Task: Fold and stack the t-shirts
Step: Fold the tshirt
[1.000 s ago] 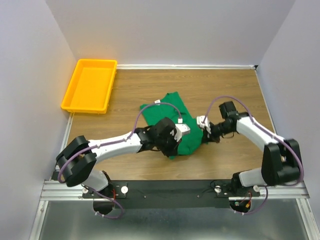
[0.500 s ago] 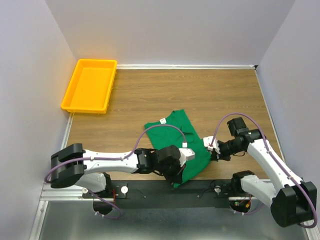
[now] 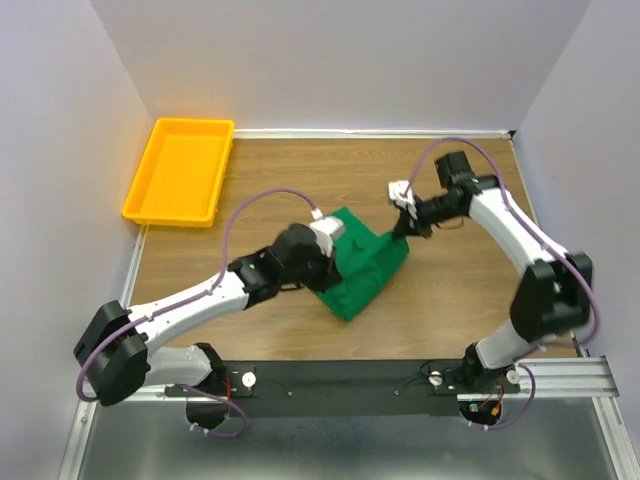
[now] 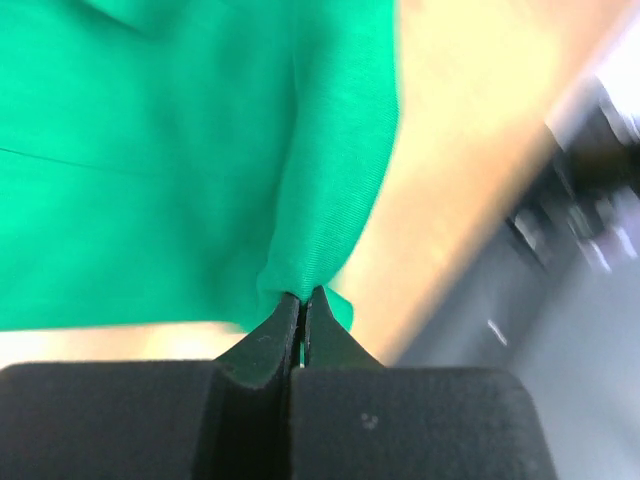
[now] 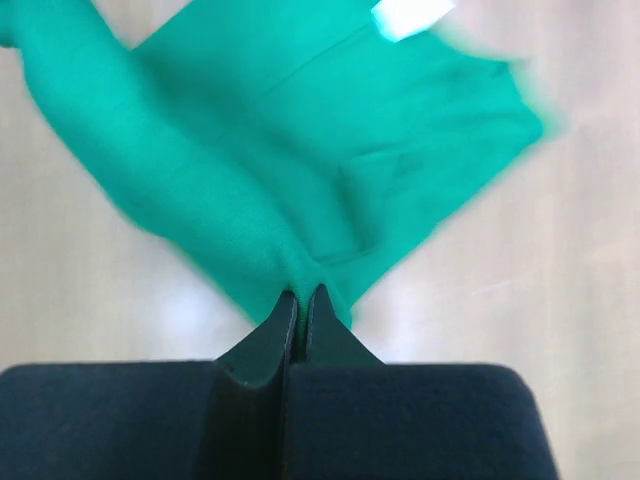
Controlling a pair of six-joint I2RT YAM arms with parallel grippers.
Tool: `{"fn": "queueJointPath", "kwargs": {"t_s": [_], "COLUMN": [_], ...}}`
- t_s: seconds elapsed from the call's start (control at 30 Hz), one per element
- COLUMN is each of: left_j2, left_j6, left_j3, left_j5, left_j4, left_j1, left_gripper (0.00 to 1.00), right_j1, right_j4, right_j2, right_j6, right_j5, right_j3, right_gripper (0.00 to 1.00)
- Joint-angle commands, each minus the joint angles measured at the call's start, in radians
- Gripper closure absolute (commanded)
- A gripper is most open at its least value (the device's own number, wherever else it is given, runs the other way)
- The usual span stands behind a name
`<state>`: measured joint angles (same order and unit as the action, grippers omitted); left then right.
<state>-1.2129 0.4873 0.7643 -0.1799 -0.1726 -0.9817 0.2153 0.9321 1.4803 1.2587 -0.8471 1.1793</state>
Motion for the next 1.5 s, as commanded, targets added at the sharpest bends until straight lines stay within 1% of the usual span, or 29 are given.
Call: {"fn": "queueJointPath", "kwargs": {"t_s": [0.0,0.03,0.07,0.17,0.2,0.27,0.3,0.4,0.53,0.73,0.83,1.0,1.23,1.33,1.47], "left_j2": [-0.057,-0.083,-0.135,-0.201,-0.226,-0.231,-0.218,-0.177,-0.067,-0.002,0.006,-0.023,-0.002,0.01,-0.011], "left_j6": [-0.171,-0.185,-0.212,-0.23,-0.231,-0.224,-0.211,-0.187,-0.107,-0.004,0.03,0.039,0.066,0.082,0.08], "left_j3": [0.065,0.075,0.104,0.147,0.15,0.156,0.153,0.135,0.092,-0.011,-0.04,-0.053,-0.068,-0.092,-0.108], "left_j5": [-0.001,-0.021,-0.036,-0.066,-0.075,-0.076,-0.075,-0.056,-0.035,-0.026,-0.021,-0.001,0.072,0.066,0.049], "left_j4": [0.001,0.007,0.007,0.001,-0.004,-0.022,-0.03,-0.07,-0.084,-0.055,-0.044,-0.05,-0.071,-0.039,-0.01], "left_j1": [0.21,0.239,0.297,0.347,0.366,0.373,0.376,0.383,0.396,0.42,0.423,0.448,0.506,0.551,0.564], "left_gripper": [1.0,1.0,1.0,1.0,1.0,1.0,1.0,1.0,1.0,1.0,1.0,1.0,1.0,1.0,1.0], "right_j1": [0.035,0.045,0.064,0.09,0.104,0.116,0.127,0.144,0.168,0.222,0.245,0.254,0.259,0.265,0.271], "right_j4": [-0.108,-0.111,-0.116,-0.121,-0.122,-0.128,-0.127,-0.134,-0.142,-0.174,-0.191,-0.271,-0.331,-0.372,-0.415], "right_j2": [0.266,0.325,0.421,0.556,0.639,0.702,0.748,0.793,0.827,0.859,0.879,0.914,0.933,0.939,0.943], "right_j6": [-0.099,-0.102,-0.11,-0.123,-0.142,-0.16,-0.177,-0.188,-0.186,-0.222,-0.248,-0.36,-0.449,-0.489,-0.539], "right_j5": [-0.113,-0.11,-0.106,-0.086,-0.086,-0.087,-0.087,-0.092,-0.095,-0.078,-0.058,-0.009,0.029,0.045,0.055], "right_j3": [0.236,0.329,0.38,0.558,0.597,0.672,0.737,0.808,0.842,0.868,0.872,0.888,0.893,0.89,0.893], "right_gripper": [0.99,1.0,0.99,0.99,1.0,0.99,1.0,0.99,1.0,1.0,0.99,0.99,0.99,1.0,0.99]}}
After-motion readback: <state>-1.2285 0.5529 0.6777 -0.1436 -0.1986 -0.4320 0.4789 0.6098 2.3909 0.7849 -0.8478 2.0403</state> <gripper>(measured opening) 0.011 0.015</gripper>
